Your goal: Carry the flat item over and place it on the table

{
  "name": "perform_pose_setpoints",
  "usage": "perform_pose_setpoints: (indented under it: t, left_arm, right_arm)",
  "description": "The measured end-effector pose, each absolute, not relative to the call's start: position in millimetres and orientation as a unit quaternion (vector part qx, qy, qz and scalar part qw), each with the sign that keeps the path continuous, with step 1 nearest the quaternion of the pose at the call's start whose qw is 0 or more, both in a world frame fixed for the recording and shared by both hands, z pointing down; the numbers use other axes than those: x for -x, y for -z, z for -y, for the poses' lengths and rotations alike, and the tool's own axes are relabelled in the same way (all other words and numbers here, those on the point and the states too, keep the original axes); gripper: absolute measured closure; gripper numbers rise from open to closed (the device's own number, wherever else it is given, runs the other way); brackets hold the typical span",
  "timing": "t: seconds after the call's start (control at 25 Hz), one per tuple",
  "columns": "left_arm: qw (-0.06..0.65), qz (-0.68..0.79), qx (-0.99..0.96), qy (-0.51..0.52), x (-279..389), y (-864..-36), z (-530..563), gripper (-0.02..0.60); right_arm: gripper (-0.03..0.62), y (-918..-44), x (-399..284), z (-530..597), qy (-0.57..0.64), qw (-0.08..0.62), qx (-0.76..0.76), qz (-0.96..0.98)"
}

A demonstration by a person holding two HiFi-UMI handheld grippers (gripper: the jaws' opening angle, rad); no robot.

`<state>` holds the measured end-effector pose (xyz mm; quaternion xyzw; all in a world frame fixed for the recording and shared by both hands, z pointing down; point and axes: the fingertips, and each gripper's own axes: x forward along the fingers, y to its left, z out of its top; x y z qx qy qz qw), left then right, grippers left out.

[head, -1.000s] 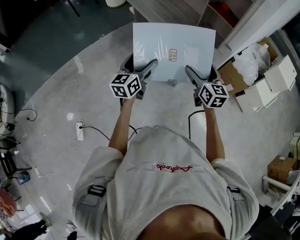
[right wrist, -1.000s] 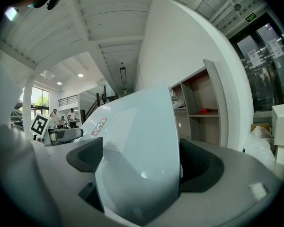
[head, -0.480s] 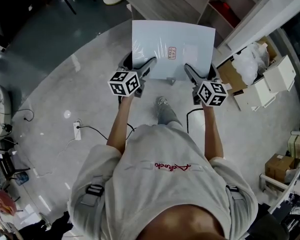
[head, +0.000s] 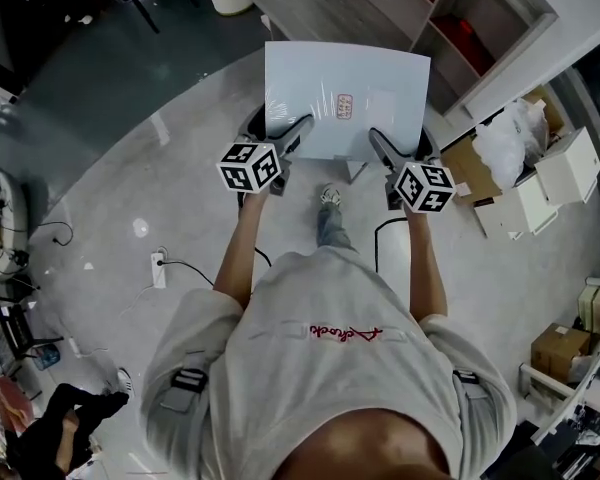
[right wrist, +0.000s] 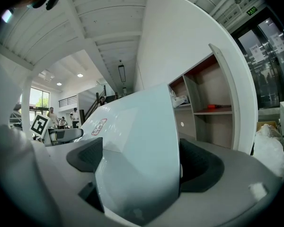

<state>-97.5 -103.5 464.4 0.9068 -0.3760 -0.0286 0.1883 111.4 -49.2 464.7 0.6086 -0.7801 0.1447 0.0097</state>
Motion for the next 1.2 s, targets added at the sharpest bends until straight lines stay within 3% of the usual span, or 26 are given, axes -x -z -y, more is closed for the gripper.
perform_pose_setpoints:
  t: [1.2]
  left_arm:
    - [0.204,0.403,-0.892,0.004,12.5,-471.0,377.6,0.104]
  right_arm:
    - [0.075,-475.4,-198.8,333.2,-0.176,0.018,-0.587,0.79]
